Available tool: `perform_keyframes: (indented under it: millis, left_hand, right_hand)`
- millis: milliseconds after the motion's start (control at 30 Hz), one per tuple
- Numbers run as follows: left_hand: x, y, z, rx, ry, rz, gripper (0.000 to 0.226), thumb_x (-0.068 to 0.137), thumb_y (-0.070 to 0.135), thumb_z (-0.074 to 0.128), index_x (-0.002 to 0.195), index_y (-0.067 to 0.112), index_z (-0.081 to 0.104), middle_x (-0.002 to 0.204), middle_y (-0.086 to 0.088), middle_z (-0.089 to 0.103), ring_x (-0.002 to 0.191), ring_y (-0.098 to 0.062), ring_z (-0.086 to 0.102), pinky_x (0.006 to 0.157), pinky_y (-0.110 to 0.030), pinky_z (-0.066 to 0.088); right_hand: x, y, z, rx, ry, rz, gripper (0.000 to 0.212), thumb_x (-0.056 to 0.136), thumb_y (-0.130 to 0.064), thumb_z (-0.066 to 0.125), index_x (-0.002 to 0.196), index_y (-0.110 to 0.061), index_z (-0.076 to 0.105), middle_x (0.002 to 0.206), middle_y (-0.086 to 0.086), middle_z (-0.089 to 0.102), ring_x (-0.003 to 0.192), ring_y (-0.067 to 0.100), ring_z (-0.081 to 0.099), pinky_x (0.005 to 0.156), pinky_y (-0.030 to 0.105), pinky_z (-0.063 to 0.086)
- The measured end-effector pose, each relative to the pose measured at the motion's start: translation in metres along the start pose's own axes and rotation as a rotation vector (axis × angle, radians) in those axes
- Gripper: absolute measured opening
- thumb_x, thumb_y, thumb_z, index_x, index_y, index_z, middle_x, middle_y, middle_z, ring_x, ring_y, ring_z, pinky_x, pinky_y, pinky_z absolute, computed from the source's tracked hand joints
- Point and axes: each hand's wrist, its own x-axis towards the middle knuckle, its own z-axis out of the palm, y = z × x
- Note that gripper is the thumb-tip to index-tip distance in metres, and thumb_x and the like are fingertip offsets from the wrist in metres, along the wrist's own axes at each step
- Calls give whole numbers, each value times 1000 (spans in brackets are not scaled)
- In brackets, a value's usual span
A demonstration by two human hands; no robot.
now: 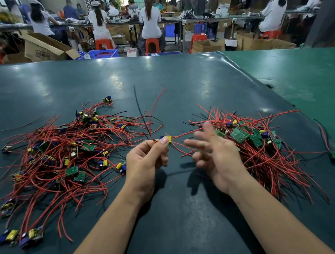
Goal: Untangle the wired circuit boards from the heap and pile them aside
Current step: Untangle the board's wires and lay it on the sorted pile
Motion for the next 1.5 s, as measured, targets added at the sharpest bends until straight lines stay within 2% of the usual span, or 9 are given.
perform_keyframes:
  millis: [133,467,600,767,900,1033,1267,1400,1500]
  left_hand:
    - [-3,-1,1,81,-80,5,18,71,26,78,60,17,67,56,-6,54,50,-14,45,57,-28,37]
    - [0,4,-2,-44,44,41,22,74,21,74,55,20,62,54,0,50,50,-13,44,57,-26,37]
    - [1,5,0,-93,74,49,22,75,16,73,58,23,61,64,1,60,62,-13,57,65,-24,45]
    - [4,22,-6,-386,20,-14,6,77,13,67,77,13,61,83,-5,72,82,-19,70,84,-32,55]
    - [-3,27,-2,-441,-118,-166,21,80,24,61,61,18,68,67,0,64,57,-10,62,72,-27,58]
    - [-6,22,3,-315,-192,-211,14,73,24,71,70,15,61,65,-1,60,56,-10,57,67,-26,58]
    - [-11,13,6,-36,-312,-233,21,71,22,68,81,6,60,64,2,62,55,-8,54,55,-22,51]
    - [-13,15,5,56,-309,-243,28,64,23,76,76,5,58,58,0,55,47,-8,45,49,-20,38]
    - [-13,14,4,97,-327,-263,33,61,22,79,72,9,51,51,3,46,40,-6,35,42,-17,29]
  right_hand:
    - [-9,7,7,-144,-108,-16,17,91,-23,67,81,-9,66,54,0,56,36,8,42,32,15,28]
    - [1,-9,-6,50,164,-328,23,98,-14,58,78,-8,67,56,-1,57,36,8,43,32,16,31]
    - [1,-6,-6,65,191,-320,26,100,-18,55,79,-10,67,59,-1,57,37,9,44,33,17,31]
    - [3,-13,-13,82,283,-276,15,97,-16,60,82,-14,58,59,-3,54,36,7,38,35,15,24]
    - [-2,-10,-8,-88,46,-166,18,93,-17,63,79,-11,72,56,-5,53,39,5,36,37,15,23]
    - [-9,-4,-2,-154,-263,-1,28,78,-36,69,90,-13,79,62,-2,54,39,6,37,37,14,23]
    - [-8,-2,-4,-270,-314,-10,25,72,-43,71,72,-18,77,53,-6,49,37,4,33,37,14,23]
    - [-7,-3,-8,-279,-312,-22,33,69,-37,73,89,-11,78,50,-10,44,36,2,28,38,13,22]
    - [-9,-5,-8,-254,-351,-10,32,70,-37,74,87,-11,78,53,-7,45,39,4,28,40,14,22]
